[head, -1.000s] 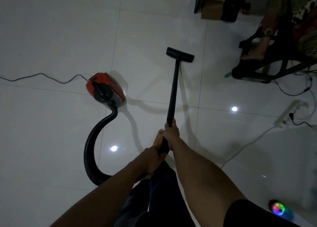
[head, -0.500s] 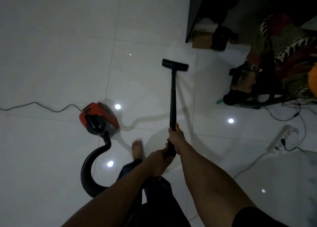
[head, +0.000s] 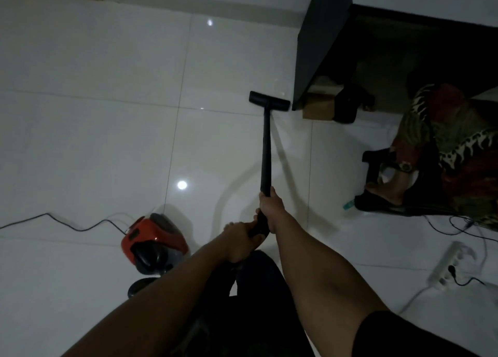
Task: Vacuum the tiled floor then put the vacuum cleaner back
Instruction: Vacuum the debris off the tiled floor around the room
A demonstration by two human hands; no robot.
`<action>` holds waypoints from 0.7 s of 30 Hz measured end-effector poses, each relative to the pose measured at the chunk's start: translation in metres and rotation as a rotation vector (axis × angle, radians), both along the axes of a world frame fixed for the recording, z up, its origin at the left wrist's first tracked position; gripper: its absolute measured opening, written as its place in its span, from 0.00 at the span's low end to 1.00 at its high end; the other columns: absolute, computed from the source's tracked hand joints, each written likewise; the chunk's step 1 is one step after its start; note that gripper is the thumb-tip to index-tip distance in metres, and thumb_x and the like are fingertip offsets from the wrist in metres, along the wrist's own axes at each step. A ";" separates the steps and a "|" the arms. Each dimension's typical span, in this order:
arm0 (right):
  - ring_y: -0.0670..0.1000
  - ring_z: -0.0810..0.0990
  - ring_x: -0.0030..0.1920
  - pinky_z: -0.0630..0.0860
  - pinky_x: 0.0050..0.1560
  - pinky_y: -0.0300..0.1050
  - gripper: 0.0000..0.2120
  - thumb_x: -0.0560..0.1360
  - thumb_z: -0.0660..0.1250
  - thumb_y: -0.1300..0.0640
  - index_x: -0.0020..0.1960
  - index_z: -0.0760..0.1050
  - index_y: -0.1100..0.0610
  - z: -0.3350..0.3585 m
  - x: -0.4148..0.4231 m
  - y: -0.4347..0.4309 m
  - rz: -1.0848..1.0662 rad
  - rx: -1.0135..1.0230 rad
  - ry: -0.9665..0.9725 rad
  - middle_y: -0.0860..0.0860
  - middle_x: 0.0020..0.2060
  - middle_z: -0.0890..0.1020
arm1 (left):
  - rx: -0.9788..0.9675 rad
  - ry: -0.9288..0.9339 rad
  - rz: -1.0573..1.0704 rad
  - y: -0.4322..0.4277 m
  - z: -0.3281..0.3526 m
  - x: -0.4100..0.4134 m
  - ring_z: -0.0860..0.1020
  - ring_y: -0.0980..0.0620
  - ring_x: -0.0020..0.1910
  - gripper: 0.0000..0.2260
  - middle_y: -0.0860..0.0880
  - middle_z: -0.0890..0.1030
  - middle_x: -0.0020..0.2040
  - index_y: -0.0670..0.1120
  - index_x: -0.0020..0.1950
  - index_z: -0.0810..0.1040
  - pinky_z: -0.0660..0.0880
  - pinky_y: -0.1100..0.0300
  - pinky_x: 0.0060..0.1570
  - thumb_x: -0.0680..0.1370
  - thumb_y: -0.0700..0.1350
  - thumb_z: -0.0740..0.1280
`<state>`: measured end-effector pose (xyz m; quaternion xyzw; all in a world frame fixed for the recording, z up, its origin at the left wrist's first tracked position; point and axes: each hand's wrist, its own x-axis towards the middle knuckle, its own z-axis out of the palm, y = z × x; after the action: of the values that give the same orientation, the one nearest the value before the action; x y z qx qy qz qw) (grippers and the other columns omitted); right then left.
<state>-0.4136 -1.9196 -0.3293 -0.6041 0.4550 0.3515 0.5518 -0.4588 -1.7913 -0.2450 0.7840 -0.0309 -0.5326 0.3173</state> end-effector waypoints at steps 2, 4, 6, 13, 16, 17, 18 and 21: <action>0.50 0.73 0.31 0.79 0.32 0.46 0.28 0.87 0.59 0.53 0.84 0.55 0.40 0.005 0.028 0.003 -0.051 0.014 0.023 0.54 0.37 0.74 | -0.037 0.015 0.018 0.006 0.003 0.031 0.81 0.51 0.47 0.22 0.47 0.82 0.52 0.52 0.78 0.65 0.75 0.59 0.46 0.84 0.54 0.59; 0.50 0.73 0.31 0.78 0.27 0.41 0.28 0.87 0.58 0.53 0.84 0.54 0.40 0.009 0.053 0.004 -0.052 0.007 0.028 0.54 0.36 0.74 | -0.047 -0.004 0.000 0.010 0.002 0.059 0.78 0.57 0.42 0.22 0.50 0.80 0.50 0.54 0.78 0.65 0.70 0.67 0.39 0.84 0.55 0.59; 0.50 0.74 0.30 0.77 0.26 0.40 0.27 0.87 0.58 0.52 0.84 0.55 0.42 0.011 0.082 0.005 -0.025 -0.011 0.028 0.55 0.36 0.75 | -0.058 -0.002 0.011 0.011 0.003 0.087 0.76 0.58 0.42 0.23 0.50 0.80 0.52 0.55 0.78 0.65 0.66 0.70 0.37 0.84 0.55 0.60; 0.50 0.78 0.37 0.80 0.38 0.47 0.26 0.87 0.58 0.49 0.83 0.57 0.42 0.011 0.187 -0.011 0.003 -0.025 0.020 0.53 0.55 0.81 | -0.082 0.009 0.092 -0.007 0.007 0.183 0.79 0.51 0.48 0.21 0.49 0.79 0.52 0.52 0.77 0.67 0.70 0.64 0.42 0.84 0.54 0.60; 0.51 0.79 0.39 0.81 0.42 0.49 0.27 0.87 0.57 0.51 0.84 0.54 0.41 0.008 0.244 -0.025 0.043 -0.035 0.040 0.53 0.58 0.80 | -0.092 0.009 0.101 -0.023 0.008 0.235 0.79 0.53 0.43 0.21 0.48 0.79 0.50 0.48 0.77 0.67 0.73 0.63 0.41 0.85 0.53 0.59; 0.52 0.79 0.41 0.82 0.46 0.51 0.28 0.87 0.57 0.51 0.84 0.53 0.41 0.008 0.257 -0.029 0.045 -0.040 0.040 0.54 0.58 0.80 | -0.096 0.003 0.101 -0.025 0.009 0.248 0.81 0.52 0.44 0.22 0.47 0.80 0.52 0.48 0.78 0.67 0.75 0.63 0.43 0.85 0.53 0.59; 0.53 0.79 0.44 0.84 0.52 0.53 0.28 0.87 0.57 0.51 0.84 0.52 0.41 0.007 0.275 -0.033 0.050 -0.047 0.037 0.54 0.58 0.79 | -0.098 0.004 0.096 -0.030 0.009 0.266 0.82 0.48 0.51 0.22 0.43 0.80 0.58 0.48 0.79 0.65 0.77 0.59 0.51 0.85 0.53 0.58; 0.56 0.78 0.50 0.80 0.65 0.60 0.28 0.87 0.58 0.51 0.85 0.53 0.42 0.002 0.331 -0.047 0.087 -0.073 0.034 0.56 0.59 0.78 | -0.063 0.021 0.058 -0.044 0.007 0.322 0.66 0.29 0.73 0.25 0.28 0.66 0.73 0.48 0.82 0.58 0.62 0.38 0.74 0.86 0.52 0.57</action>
<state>-0.0826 -1.9663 -0.3269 -0.6371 0.4500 0.3684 0.5059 -0.1370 -1.8352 -0.2376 0.7685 -0.0218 -0.5302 0.3575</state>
